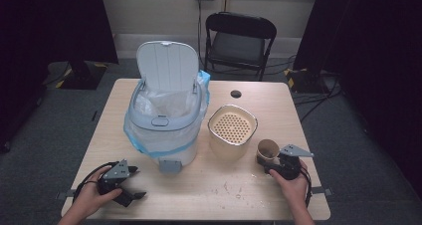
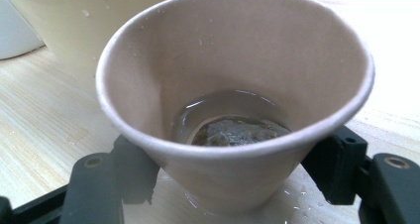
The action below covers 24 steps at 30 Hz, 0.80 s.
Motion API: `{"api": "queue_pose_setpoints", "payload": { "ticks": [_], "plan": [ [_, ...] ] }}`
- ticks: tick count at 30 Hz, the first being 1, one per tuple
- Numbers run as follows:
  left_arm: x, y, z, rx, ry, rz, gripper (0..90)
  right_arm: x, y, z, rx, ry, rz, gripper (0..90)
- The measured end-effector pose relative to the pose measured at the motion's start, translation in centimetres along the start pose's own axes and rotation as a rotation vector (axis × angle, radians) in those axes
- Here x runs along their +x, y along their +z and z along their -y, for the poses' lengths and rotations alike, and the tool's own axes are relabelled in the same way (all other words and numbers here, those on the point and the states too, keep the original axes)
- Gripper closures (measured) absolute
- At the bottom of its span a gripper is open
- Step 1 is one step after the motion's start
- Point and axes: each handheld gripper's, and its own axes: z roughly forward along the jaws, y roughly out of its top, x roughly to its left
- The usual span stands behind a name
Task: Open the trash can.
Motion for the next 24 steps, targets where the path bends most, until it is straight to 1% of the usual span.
{"api": "queue_pose_setpoints", "payload": {
  "ticks": [2,9,12,16,19,24],
  "plan": [
    [0.0,0.0,0.0,0.0,0.0,0.0,3.1,0.1,0.0,0.0,0.001,-0.003,0.004,31.7],
    [0.0,0.0,0.0,0.001,0.0,0.0,3.1,0.1,-0.2,-0.2,0.002,-0.038,0.024,33.4],
    [0.0,0.0,0.0,0.001,0.001,0.0,2.9,-0.2,-0.4,-0.2,-0.003,-0.025,0.025,33.7],
    [0.0,0.0,0.0,0.001,0.001,0.0,2.9,-0.6,-0.7,-0.4,0.001,-0.025,0.031,34.0],
    [0.0,0.0,0.0,0.001,0.001,-0.002,2.8,-0.9,-0.8,-0.5,0.014,-0.029,0.038,34.1],
    [0.0,0.0,0.0,0.001,0.001,-0.001,2.8,-1.2,-0.8,-1.2,0.01,-0.03,0.039,34.3]
  ]
}}
